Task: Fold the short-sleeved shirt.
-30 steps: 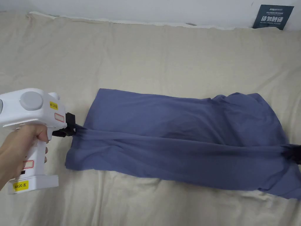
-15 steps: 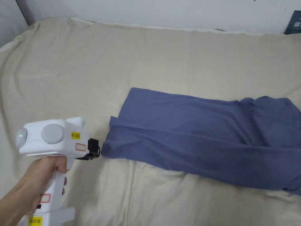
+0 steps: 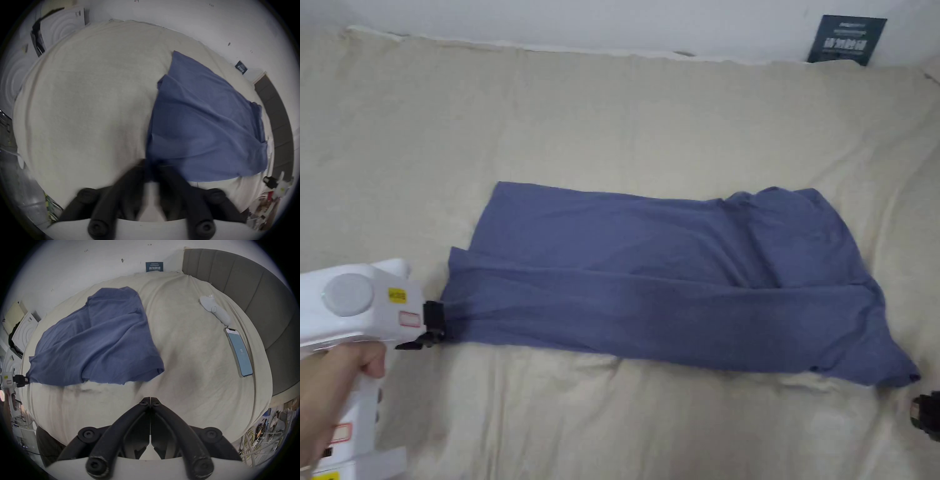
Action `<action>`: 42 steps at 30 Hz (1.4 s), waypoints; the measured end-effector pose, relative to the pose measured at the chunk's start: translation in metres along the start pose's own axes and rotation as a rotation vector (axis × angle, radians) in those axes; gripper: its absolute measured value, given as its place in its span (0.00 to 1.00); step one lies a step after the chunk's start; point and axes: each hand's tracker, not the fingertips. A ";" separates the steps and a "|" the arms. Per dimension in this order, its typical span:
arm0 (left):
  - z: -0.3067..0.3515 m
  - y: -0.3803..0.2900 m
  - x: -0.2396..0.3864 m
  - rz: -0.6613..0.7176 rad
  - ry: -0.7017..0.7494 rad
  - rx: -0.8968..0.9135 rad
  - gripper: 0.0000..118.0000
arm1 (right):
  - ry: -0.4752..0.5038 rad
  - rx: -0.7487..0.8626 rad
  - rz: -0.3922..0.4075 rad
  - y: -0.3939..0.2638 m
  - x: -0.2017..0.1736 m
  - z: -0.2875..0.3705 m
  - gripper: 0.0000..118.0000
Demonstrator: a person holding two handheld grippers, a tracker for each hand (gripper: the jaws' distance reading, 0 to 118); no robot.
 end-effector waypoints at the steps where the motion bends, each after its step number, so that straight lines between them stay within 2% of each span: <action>1: 0.004 -0.003 0.002 0.006 -0.005 0.011 0.02 | 0.000 0.000 0.004 0.005 0.000 -0.001 0.00; 2: 0.007 -0.005 0.004 0.027 -0.019 0.010 0.02 | -0.003 0.000 0.010 0.008 0.001 -0.003 0.00; 4: -0.008 0.005 -0.031 0.049 -0.032 0.014 0.02 | -0.004 0.005 0.011 0.009 0.004 -0.003 0.00; 5: -0.008 0.003 -0.031 0.046 -0.033 0.014 0.02 | -0.006 0.004 0.010 0.014 0.004 -0.008 0.13; 6: -0.008 0.001 -0.031 0.044 -0.033 0.013 0.02 | -0.007 0.019 -0.002 0.015 0.004 -0.008 0.45; 7: 0.006 -0.005 -0.012 0.026 -0.003 0.023 0.02 | 0.029 0.048 -0.019 0.015 0.004 -0.009 0.90; 8: 0.014 -0.012 0.001 0.025 -0.002 0.019 0.02 | 0.077 0.043 0.002 0.015 0.004 -0.012 1.00; 11: 0.009 -0.007 -0.001 0.040 -0.021 -0.022 0.02 | 0.002 0.021 0.035 0.029 0.000 -0.030 1.00; 14: 0.008 -0.007 0.002 0.033 -0.012 -0.020 0.02 | 0.003 -0.007 0.020 0.042 -0.006 -0.048 1.00; 15: 0.004 -0.001 -0.003 0.042 -0.018 -0.034 0.02 | 0.014 -0.015 -0.005 0.045 -0.005 -0.052 0.94; 16: 0.003 0.000 -0.004 0.044 -0.017 -0.032 0.02 | 0.024 -0.025 -0.020 0.047 -0.004 -0.055 0.74; 17: 0.002 -0.001 -0.003 0.043 -0.018 -0.033 0.02 | 0.037 -0.026 -0.011 0.048 -0.008 -0.056 0.45; 18: 0.003 -0.002 -0.003 0.039 -0.018 -0.032 0.02 | 0.042 -0.024 -0.004 0.048 -0.011 -0.058 0.08; 20: 0.001 0.000 -0.007 0.045 -0.025 -0.042 0.02 | 0.045 -0.037 0.017 0.043 -0.016 -0.057 0.05; 22: 0.008 -0.002 -0.008 0.047 -0.034 -0.040 0.02 | 0.020 0.003 0.095 0.041 -0.026 -0.043 0.05; 31: 0.056 -0.016 0.000 0.003 -0.041 -0.020 0.02 | 0.080 0.027 0.035 0.029 0.001 0.010 0.05; 42: 0.087 -0.108 -0.028 0.030 -0.063 -0.063 0.02 | 0.087 -0.044 0.023 -0.063 0.029 0.033 0.05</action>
